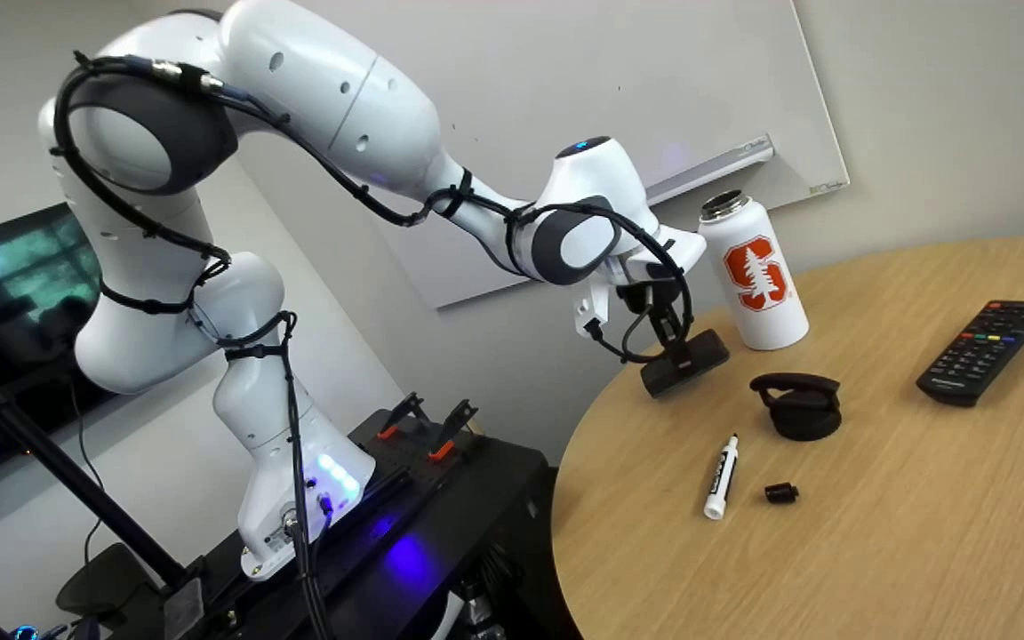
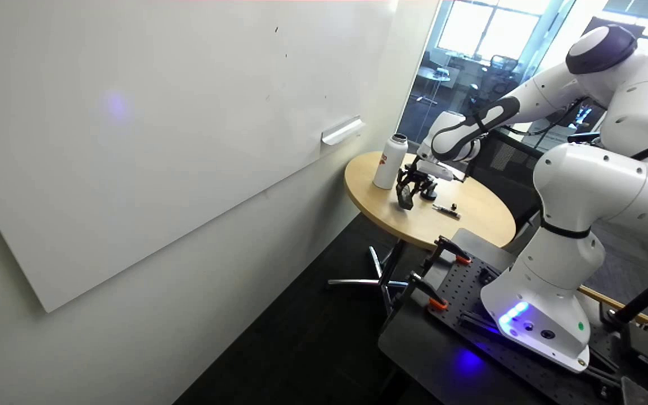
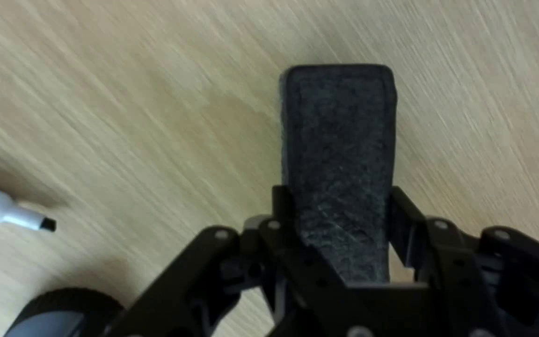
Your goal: Pick up the duster and rub the white board
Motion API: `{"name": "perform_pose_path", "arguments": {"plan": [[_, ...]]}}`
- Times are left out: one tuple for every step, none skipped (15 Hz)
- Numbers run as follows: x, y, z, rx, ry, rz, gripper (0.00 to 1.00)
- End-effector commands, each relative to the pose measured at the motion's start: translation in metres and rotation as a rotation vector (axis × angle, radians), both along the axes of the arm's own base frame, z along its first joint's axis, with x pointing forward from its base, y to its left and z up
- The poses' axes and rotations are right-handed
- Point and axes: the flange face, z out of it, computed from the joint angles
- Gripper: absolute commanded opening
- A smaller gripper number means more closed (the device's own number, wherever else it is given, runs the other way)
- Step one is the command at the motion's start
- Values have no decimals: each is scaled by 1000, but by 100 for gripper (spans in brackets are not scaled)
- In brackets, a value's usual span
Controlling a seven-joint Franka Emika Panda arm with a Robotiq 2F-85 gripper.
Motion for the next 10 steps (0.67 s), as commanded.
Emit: {"name": "perform_pose_path", "arguments": {"plan": [[7, 3, 19, 4, 48, 64, 79], [5, 5, 23, 8, 70, 87, 84], [3, 8, 29, 14, 92, 113, 93], [2, 9, 33, 19, 109, 133, 99], [0, 10, 42, 19, 124, 155, 100], [-1, 11, 51, 26, 134, 177, 100], [-3, 13, 62, 22, 142, 200, 100], [-5, 15, 77, 22, 147, 229, 100], [-8, 18, 92, 22, 148, 262, 100], [-10, 20, 105, 20, 149, 292, 100]]}}
